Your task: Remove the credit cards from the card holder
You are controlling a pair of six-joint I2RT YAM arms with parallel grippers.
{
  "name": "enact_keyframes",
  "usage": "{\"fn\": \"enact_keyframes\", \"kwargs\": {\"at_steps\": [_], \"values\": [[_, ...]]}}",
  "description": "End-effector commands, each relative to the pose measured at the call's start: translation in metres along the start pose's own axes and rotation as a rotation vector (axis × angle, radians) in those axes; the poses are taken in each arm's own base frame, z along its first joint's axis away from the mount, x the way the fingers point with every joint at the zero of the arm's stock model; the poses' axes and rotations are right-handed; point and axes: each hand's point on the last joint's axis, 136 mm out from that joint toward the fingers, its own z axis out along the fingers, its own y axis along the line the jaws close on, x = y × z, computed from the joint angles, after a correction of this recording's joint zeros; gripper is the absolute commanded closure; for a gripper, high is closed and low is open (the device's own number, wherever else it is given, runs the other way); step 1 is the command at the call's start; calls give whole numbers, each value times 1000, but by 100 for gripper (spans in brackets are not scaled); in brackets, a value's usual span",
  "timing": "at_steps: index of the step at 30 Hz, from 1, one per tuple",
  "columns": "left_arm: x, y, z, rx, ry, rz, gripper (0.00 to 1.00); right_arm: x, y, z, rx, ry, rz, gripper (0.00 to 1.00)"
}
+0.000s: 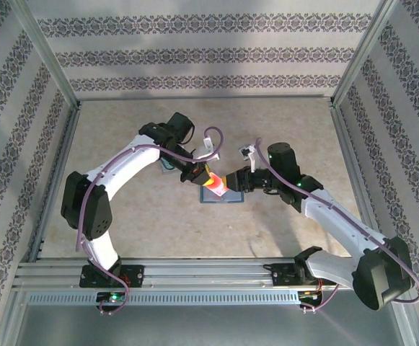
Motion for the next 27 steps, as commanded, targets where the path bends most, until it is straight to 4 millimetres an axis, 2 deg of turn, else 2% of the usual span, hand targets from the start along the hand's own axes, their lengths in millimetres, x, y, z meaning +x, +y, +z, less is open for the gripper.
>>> {"fn": "enact_keyframes", "kwargs": {"at_steps": [1,9,16,22,25,27], "values": [[3,-9,-6,2,12,38,100,-8,3,-7,4,-47,-29,56],[14,-20,-8,66,91,39,100,-1,30,2,-30,47,-124,58],[9,-28,-10,95,76,67,100,5,29,19,-49,102,-126,59],[6,-29,-9,105,65,76,100,10,37,30,-98,143,-140,62],[4,-27,-9,103,59,77,100,13,41,33,-131,157,-137,66],[2,-26,-9,100,55,76,100,15,41,35,-135,160,-137,78]]}}
